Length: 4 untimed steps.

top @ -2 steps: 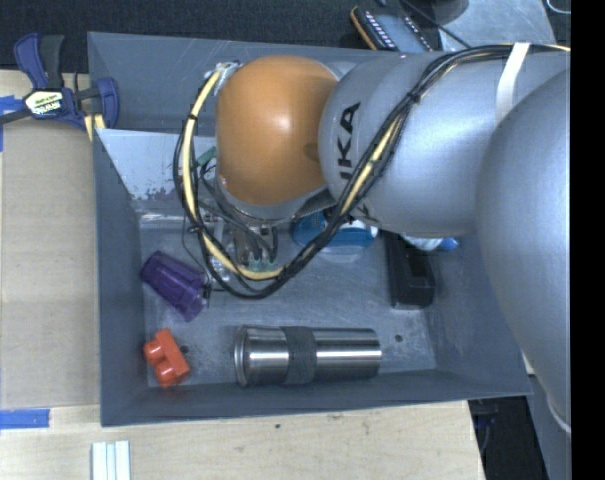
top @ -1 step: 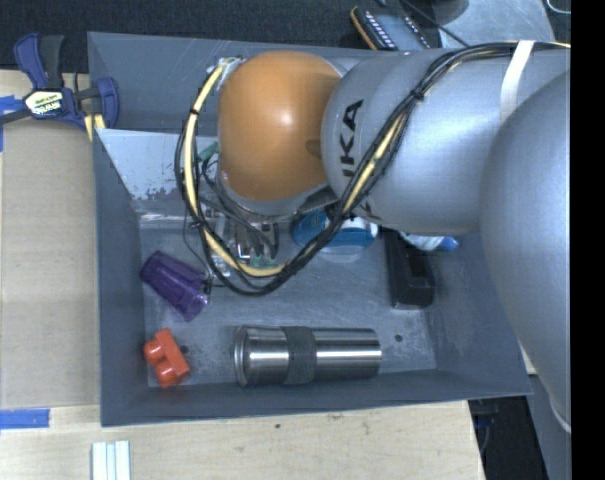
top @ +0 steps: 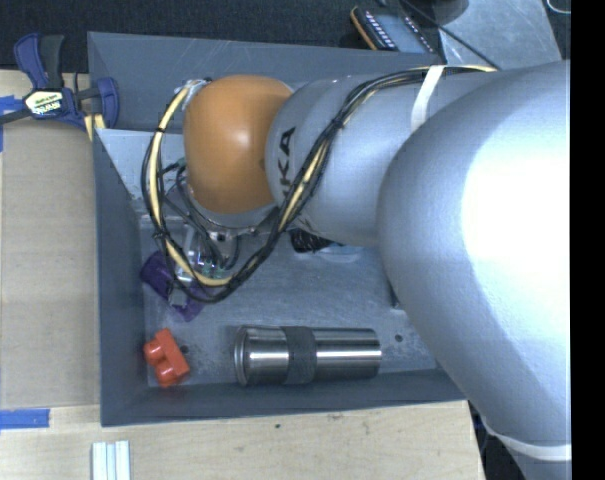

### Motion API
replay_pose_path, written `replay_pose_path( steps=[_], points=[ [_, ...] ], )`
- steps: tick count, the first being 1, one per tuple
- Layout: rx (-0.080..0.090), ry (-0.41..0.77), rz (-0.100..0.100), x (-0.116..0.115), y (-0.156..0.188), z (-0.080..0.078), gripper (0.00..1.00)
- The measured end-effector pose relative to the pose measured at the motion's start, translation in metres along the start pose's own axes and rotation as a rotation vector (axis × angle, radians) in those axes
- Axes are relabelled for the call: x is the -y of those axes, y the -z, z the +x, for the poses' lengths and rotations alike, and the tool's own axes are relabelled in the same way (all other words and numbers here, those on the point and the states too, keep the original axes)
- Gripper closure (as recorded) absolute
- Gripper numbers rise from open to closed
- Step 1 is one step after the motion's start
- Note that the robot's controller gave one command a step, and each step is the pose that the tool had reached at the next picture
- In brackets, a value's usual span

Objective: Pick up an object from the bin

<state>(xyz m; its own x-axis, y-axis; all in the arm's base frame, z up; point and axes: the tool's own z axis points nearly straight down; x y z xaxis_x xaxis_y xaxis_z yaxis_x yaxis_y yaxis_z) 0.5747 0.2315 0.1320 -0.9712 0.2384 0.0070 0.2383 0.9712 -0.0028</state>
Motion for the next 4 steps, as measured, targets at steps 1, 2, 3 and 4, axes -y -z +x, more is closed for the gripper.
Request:
replay_pose_path(
  steps=[1,2,3,4],
  points=[
    [0.008,0.101,-0.003,0.014,0.012,-0.004,0.00],
    [-0.005,-0.209,0.002,-0.002,-0.032,-0.002,0.00],
    [0.007,-0.136,-0.003,-0.006,-0.062,0.004,0.00],
    [-0.002,-0.419,0.001,0.001,-0.062,0.002,1.00]
  ],
)
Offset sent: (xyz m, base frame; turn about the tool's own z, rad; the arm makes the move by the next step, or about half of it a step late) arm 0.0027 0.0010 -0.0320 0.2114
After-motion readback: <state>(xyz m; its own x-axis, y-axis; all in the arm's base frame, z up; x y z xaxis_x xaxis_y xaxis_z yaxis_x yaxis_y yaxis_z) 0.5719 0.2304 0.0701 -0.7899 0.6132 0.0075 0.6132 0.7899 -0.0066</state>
